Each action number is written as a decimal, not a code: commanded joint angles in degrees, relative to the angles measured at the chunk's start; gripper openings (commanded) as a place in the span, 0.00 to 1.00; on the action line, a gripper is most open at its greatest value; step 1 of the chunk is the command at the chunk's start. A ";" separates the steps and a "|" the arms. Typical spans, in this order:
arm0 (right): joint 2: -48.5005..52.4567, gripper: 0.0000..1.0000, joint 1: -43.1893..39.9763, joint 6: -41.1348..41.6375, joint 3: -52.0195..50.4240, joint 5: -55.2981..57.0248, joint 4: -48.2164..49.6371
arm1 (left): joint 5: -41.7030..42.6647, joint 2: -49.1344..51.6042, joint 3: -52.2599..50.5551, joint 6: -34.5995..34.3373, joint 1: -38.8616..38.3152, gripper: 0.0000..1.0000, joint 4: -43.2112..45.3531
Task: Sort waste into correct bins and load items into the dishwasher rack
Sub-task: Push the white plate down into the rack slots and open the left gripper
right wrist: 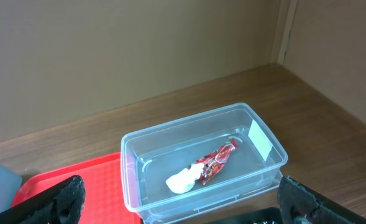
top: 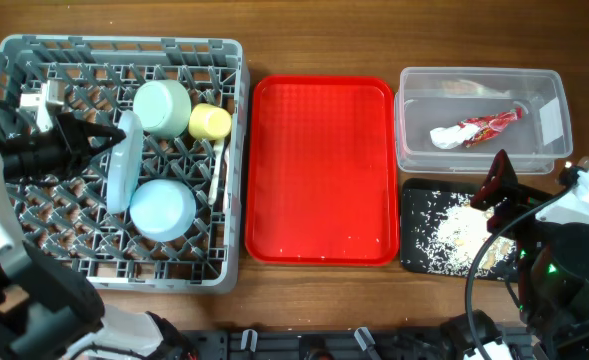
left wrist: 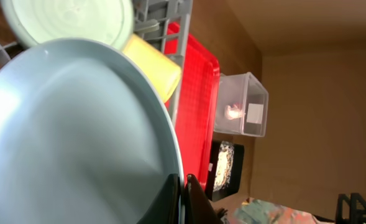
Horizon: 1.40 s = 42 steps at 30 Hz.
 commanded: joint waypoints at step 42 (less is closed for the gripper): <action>0.26 1.00 -0.13 0.68 0.48 0.92 0.09 | -5.42 -9.92 15.15 -13.57 -18.51 1.00 0.94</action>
